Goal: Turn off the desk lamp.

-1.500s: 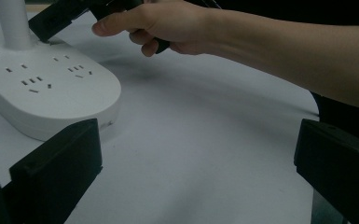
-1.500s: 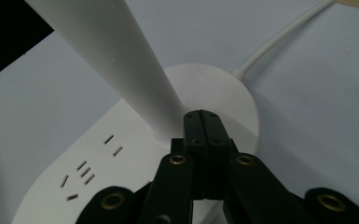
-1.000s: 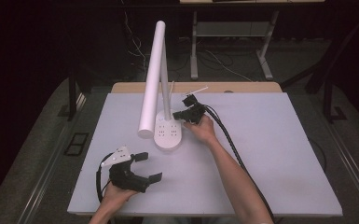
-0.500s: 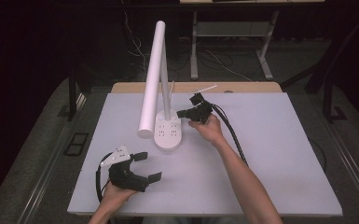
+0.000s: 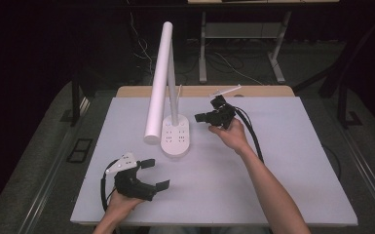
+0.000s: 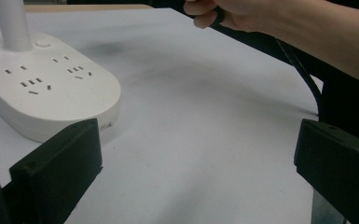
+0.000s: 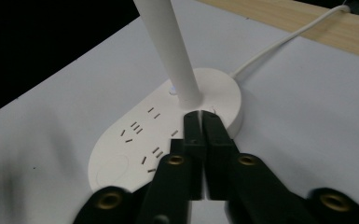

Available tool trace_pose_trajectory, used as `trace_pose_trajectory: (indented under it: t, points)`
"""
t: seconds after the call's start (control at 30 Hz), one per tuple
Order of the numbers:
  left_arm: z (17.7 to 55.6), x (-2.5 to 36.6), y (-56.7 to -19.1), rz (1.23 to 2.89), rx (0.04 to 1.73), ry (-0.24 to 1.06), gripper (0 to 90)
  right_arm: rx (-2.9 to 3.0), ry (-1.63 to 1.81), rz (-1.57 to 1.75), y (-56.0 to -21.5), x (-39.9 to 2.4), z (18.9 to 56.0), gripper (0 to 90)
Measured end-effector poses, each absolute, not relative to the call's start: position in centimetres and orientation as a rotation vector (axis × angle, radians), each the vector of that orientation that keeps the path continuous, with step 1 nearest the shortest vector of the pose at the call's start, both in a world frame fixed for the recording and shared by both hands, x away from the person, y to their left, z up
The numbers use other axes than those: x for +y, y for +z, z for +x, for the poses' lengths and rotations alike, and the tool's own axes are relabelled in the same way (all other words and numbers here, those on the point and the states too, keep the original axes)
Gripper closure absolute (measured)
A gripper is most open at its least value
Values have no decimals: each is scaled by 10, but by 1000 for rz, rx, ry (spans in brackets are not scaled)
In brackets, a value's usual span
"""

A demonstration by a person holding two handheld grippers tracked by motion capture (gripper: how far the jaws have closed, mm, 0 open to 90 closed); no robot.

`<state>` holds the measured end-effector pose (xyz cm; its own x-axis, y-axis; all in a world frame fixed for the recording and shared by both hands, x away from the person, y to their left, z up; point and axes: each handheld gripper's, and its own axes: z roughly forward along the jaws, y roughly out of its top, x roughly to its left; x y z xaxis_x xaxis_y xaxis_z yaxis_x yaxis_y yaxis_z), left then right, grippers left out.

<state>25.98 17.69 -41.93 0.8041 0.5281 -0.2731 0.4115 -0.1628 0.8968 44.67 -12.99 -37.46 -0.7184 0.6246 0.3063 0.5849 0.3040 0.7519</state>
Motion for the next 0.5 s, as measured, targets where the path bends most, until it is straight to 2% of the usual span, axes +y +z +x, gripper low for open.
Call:
trace_pose_trajectory:
  t: [0.2, 0.3, 0.4, 0.47, 0.5]
  points:
    - [260, 177, -419, 1780, 729, 120, 0, 2456, 1434, 1184, -361, -148, 432, 486]
    - [259, 177, -419, 1780, 731, 122, 0, 2437, 1434, 1179, -356, -155, 422, 319]
    - [259, 176, -419, 1781, 731, 120, 0, 2444, 1462, 1154, -353, -161, 411, 105]
    - [259, 176, -419, 1780, 730, 119, 0, 2464, 1502, 1133, -352, -166, 404, 3]
    - [259, 176, -419, 1780, 730, 118, 0, 2457, 1519, 1141, -351, -169, 401, 5]
